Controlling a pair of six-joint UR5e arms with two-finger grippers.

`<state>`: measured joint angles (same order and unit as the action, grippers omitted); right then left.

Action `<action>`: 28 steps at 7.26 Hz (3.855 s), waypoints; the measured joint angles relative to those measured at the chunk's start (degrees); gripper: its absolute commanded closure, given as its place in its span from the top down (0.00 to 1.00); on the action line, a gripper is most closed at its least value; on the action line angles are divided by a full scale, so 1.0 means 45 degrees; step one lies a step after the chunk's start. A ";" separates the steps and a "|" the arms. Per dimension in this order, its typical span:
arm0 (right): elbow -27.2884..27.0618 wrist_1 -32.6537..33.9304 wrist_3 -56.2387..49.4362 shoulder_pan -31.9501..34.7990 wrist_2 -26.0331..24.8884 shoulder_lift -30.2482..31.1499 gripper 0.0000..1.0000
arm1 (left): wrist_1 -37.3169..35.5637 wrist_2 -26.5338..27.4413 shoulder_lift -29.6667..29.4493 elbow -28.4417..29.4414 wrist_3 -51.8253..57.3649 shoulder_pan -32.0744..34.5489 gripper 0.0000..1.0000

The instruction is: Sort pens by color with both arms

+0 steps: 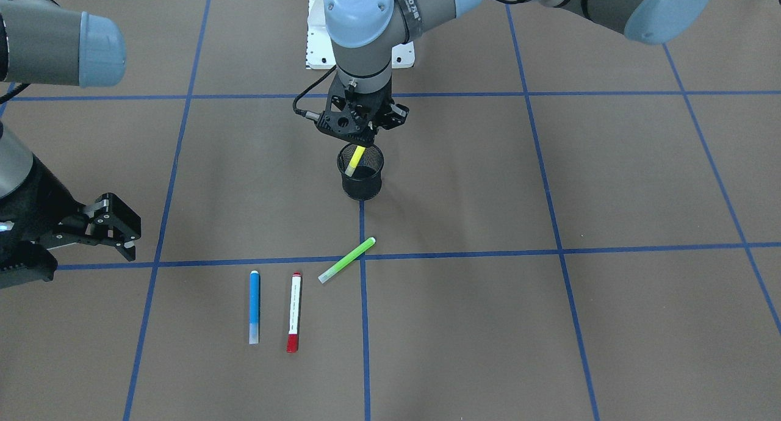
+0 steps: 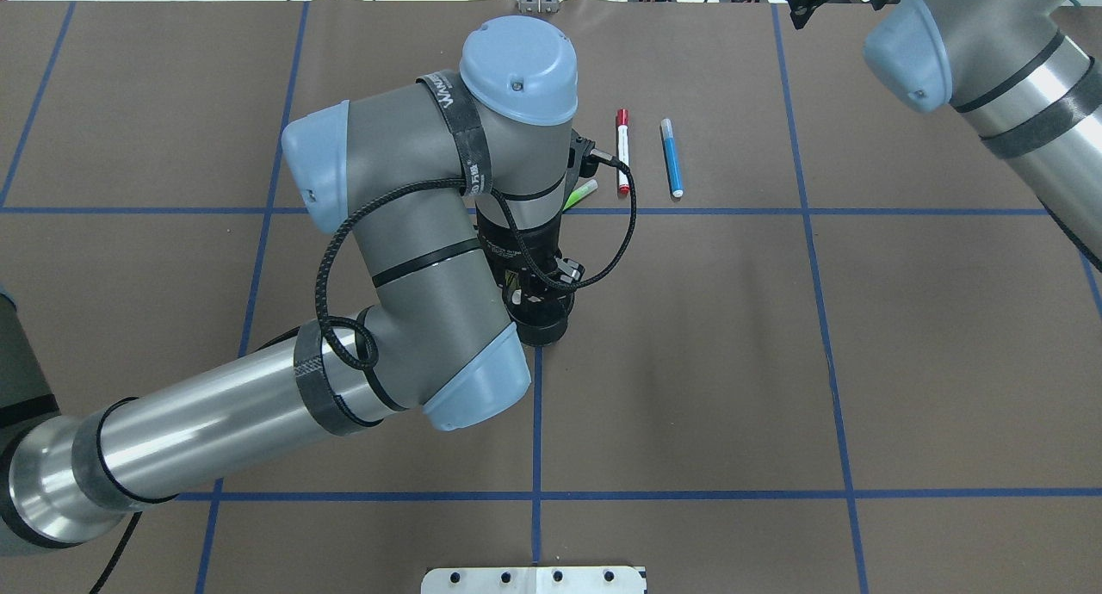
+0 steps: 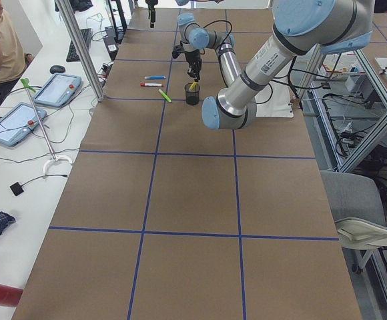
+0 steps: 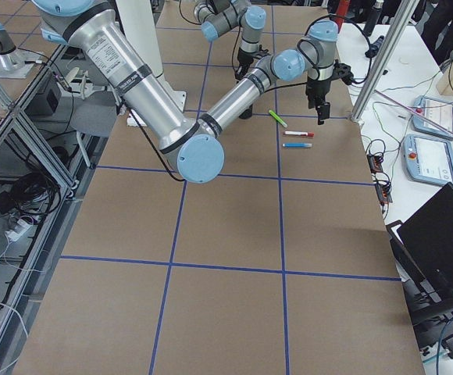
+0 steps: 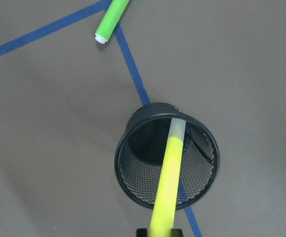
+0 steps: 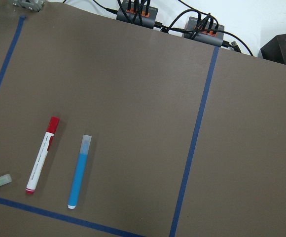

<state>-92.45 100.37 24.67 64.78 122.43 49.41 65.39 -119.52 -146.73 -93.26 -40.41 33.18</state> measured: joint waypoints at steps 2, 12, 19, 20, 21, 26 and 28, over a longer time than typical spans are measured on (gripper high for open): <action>-0.0002 0.0000 -0.0006 0.0000 -0.0004 -0.0009 0.99 | -0.0478 -0.0018 0.0020 -0.1356 -0.0152 0.0548 0.00; 0.0017 -0.0019 -0.0017 -0.0023 -0.0056 -0.0023 0.99 | 1.0048 0.5852 0.0706 0.3881 -0.7787 0.1331 0.00; 0.0006 -0.0019 -0.0032 -0.0040 -0.0082 -0.0022 0.99 | 1.1429 0.6317 0.0180 0.7092 -0.7154 0.0569 0.49; 0.0001 -0.0019 -0.0032 -0.0040 -0.0090 -0.0019 0.99 | 1.1426 0.6311 0.0342 0.6961 -0.7088 0.0520 0.69; -0.0001 -0.0019 -0.0032 -0.0039 -0.0095 -0.0011 0.99 | 1.1421 0.6307 0.0557 0.6740 -0.6864 0.0495 0.99; -0.0006 -0.0272 -0.0310 0.0065 -0.0033 0.0197 0.99 | 1.0525 0.4789 0.1849 0.3930 -0.5354 0.1246 1.00; -0.0306 -0.0294 -0.1561 0.0389 0.0000 0.1129 1.00 | 0.7868 0.3695 0.3555 0.0930 -0.2584 0.2237 1.00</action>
<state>-93.83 99.05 17.64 66.53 122.43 54.49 100.80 -102.89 -130.73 -89.07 -52.04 43.25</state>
